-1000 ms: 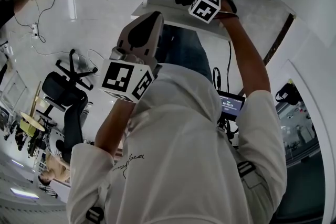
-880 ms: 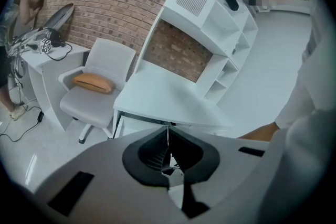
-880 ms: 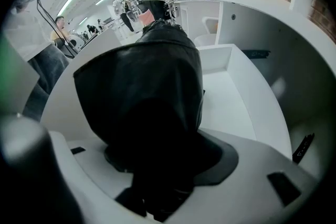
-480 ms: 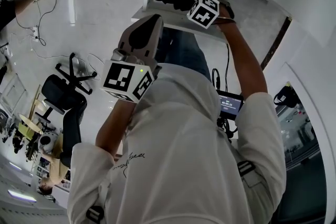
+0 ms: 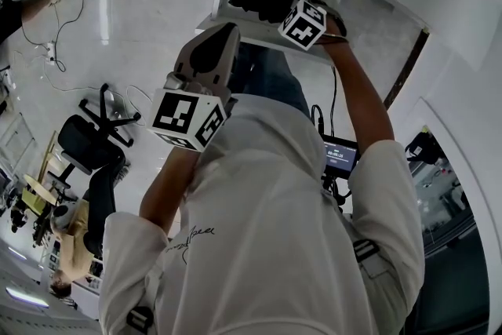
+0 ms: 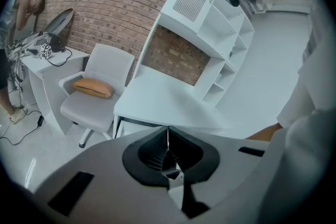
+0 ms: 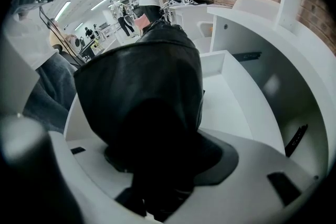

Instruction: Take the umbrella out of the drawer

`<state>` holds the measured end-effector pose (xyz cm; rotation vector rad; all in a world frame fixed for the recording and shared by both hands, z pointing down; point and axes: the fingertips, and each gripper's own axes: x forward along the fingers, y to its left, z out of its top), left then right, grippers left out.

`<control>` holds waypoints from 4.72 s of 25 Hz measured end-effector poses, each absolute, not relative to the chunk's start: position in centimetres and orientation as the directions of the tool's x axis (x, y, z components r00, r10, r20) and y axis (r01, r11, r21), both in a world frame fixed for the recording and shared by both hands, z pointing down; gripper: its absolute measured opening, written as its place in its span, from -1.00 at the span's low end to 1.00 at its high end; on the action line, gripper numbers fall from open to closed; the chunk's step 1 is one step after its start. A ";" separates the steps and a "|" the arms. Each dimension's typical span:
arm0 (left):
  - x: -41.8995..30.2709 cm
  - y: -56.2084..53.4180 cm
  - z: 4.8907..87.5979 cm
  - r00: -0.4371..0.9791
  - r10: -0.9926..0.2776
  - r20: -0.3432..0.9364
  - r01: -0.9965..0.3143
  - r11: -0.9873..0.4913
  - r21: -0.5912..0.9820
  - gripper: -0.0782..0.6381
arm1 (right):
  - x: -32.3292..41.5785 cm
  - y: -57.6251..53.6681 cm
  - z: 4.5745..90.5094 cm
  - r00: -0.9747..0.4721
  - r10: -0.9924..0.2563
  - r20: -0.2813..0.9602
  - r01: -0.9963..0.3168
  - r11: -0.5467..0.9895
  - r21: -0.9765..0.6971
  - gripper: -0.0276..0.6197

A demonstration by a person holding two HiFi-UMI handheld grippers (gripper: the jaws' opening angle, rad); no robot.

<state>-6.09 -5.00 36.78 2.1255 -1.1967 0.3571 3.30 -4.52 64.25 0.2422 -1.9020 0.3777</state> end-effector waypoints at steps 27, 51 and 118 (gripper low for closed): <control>-8.0 -5.3 34.0 0.520 -0.707 0.480 -0.846 -0.351 0.400 -0.73 | 2.1 -3.5 58.9 -0.379 -0.025 0.925 -0.363 0.923 -0.124 -0.14; -8.7 -5.5 32.1 0.522 -0.743 0.419 -0.844 -0.377 0.382 -0.73 | 2.1 -2.4 54.2 -0.404 -0.066 0.912 -0.362 0.928 -0.093 -0.14; -10.6 -5.8 29.4 0.527 -0.777 0.344 -0.836 -0.401 0.376 -0.73 | 1.2 -1.9 41.0 -0.524 -0.209 0.826 -0.443 0.895 -0.055 -0.14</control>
